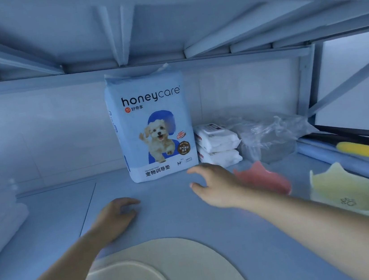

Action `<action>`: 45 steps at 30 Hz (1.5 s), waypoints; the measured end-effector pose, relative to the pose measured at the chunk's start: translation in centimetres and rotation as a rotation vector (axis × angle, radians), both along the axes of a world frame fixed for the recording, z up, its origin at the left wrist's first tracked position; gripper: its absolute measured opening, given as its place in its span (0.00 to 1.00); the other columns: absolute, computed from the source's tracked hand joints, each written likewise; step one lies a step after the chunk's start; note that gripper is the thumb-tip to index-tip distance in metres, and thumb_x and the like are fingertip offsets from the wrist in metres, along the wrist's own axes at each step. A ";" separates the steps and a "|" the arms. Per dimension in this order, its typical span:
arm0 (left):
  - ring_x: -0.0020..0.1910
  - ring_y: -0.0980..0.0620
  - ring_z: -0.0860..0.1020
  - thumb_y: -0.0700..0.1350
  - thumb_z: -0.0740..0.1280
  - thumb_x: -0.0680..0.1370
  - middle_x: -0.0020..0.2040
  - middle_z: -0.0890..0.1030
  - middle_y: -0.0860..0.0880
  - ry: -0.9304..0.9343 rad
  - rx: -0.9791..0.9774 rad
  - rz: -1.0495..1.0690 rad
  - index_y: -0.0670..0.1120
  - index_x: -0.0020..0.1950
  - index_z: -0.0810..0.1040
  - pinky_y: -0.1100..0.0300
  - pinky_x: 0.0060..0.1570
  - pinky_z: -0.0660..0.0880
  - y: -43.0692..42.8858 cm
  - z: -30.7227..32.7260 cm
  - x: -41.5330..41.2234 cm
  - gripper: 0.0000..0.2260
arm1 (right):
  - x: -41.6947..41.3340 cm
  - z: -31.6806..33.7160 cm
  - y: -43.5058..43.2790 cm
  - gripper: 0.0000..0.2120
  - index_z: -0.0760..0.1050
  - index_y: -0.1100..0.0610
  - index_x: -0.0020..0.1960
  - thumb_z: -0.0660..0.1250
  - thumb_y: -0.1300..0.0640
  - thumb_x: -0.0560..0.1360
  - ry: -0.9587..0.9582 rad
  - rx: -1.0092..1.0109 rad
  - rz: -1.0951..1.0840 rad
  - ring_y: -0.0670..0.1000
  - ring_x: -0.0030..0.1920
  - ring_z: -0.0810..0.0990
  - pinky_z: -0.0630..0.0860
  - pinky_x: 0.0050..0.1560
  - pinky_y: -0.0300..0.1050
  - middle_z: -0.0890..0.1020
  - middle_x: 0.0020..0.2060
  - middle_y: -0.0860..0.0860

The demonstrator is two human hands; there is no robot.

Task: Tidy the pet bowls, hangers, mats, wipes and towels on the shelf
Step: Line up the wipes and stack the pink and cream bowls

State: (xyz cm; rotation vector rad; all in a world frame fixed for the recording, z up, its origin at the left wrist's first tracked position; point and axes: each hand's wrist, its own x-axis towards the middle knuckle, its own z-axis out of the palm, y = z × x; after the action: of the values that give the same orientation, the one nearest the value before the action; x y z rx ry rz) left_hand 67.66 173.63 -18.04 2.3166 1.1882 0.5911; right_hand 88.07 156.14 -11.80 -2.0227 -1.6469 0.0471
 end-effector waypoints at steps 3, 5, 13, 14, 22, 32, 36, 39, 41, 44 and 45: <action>0.33 0.48 0.75 0.41 0.65 0.76 0.54 0.80 0.48 -0.058 -0.034 -0.054 0.59 0.47 0.79 0.64 0.31 0.70 -2.0 1.9 1.8 0.11 | 2.9 2.1 -3.7 0.20 0.66 0.52 0.70 0.59 0.51 0.78 -0.059 -0.007 -0.031 0.46 0.68 0.67 0.63 0.61 0.37 0.69 0.70 0.46; 0.38 0.47 0.78 0.44 0.65 0.76 0.54 0.79 0.51 -0.050 0.009 -0.147 0.61 0.49 0.78 0.64 0.35 0.74 -4.5 3.3 4.2 0.10 | 4.9 2.7 -5.8 0.19 0.69 0.52 0.68 0.60 0.52 0.78 -0.098 -0.006 -0.057 0.47 0.66 0.70 0.63 0.60 0.37 0.71 0.68 0.45; 0.57 0.61 0.73 0.45 0.66 0.76 0.57 0.77 0.60 -0.010 0.290 -0.647 0.55 0.59 0.77 0.77 0.55 0.64 -16.9 5.7 14.0 0.13 | 12.3 4.2 -15.7 0.13 0.76 0.50 0.60 0.65 0.57 0.76 -0.109 -0.008 -0.094 0.39 0.60 0.73 0.63 0.57 0.28 0.77 0.57 0.40; 0.57 0.60 0.73 0.45 0.66 0.76 0.58 0.77 0.58 0.002 0.319 -0.675 0.53 0.61 0.76 0.73 0.56 0.65 -17.9 5.7 14.9 0.14 | 13.2 4.3 -17.1 0.12 0.76 0.49 0.59 0.65 0.56 0.76 -0.088 -0.022 -0.106 0.35 0.57 0.73 0.64 0.56 0.28 0.77 0.55 0.37; 0.55 0.53 0.73 0.48 0.61 0.77 0.55 0.76 0.57 0.226 0.343 -0.555 0.53 0.60 0.72 0.57 0.51 0.74 -22.2 4.6 19.9 0.12 | 18.1 2.3 -24.1 0.07 0.75 0.39 0.51 0.66 0.50 0.75 -0.035 -0.222 -0.077 0.31 0.50 0.76 0.73 0.55 0.35 0.80 0.48 0.33; 0.51 0.51 0.75 0.42 0.61 0.76 0.51 0.77 0.56 0.163 0.313 -0.310 0.50 0.58 0.74 0.58 0.46 0.74 -24.6 3.0 21.0 0.11 | 20.1 0.0 -24.1 0.07 0.79 0.46 0.46 0.68 0.44 0.72 -0.261 -0.380 0.078 0.39 0.44 0.77 0.75 0.49 0.40 0.81 0.42 0.42; 0.49 0.53 0.75 0.41 0.61 0.77 0.50 0.78 0.57 0.117 0.301 -0.250 0.52 0.57 0.74 0.67 0.40 0.68 -25.4 2.7 20.6 0.11 | 20.2 0.0 -22.3 0.06 0.77 0.48 0.43 0.67 0.46 0.73 -0.307 -0.352 0.131 0.43 0.40 0.76 0.75 0.43 0.44 0.79 0.36 0.42; 0.51 0.53 0.76 0.41 0.60 0.78 0.53 0.80 0.57 0.139 0.287 -0.243 0.55 0.60 0.76 0.63 0.46 0.71 -25.9 2.7 20.5 0.15 | 20.4 -0.2 -20.6 0.07 0.74 0.49 0.40 0.66 0.47 0.74 -0.326 -0.314 0.132 0.48 0.40 0.78 0.76 0.42 0.49 0.80 0.36 0.45; 0.53 0.53 0.76 0.41 0.60 0.78 0.54 0.80 0.57 0.149 0.276 -0.236 0.55 0.60 0.76 0.61 0.50 0.72 -26.1 2.9 20.6 0.15 | 20.6 -0.3 -19.4 0.08 0.76 0.50 0.42 0.66 0.47 0.74 -0.327 -0.296 0.129 0.49 0.41 0.78 0.75 0.41 0.48 0.81 0.38 0.45; 0.54 0.52 0.76 0.40 0.61 0.78 0.55 0.79 0.56 0.152 0.268 -0.228 0.53 0.60 0.76 0.60 0.51 0.73 -26.2 2.9 20.5 0.14 | 20.5 -0.2 -18.5 0.09 0.78 0.52 0.44 0.66 0.47 0.75 -0.346 -0.274 0.149 0.49 0.38 0.75 0.67 0.33 0.43 0.79 0.35 0.45; 0.54 0.52 0.76 0.40 0.61 0.78 0.55 0.79 0.56 0.148 0.260 -0.227 0.53 0.60 0.76 0.60 0.51 0.73 -26.3 2.9 20.4 0.14 | 20.6 -0.2 -18.4 0.10 0.78 0.53 0.44 0.66 0.47 0.75 -0.361 -0.268 0.159 0.49 0.38 0.75 0.65 0.32 0.43 0.79 0.35 0.46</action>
State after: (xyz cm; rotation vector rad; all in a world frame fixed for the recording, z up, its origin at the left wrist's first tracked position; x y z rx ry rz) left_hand 88.07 147.35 -15.17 2.7097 0.9373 0.5253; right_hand 108.65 137.78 -12.04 -2.1883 -2.1229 -0.0462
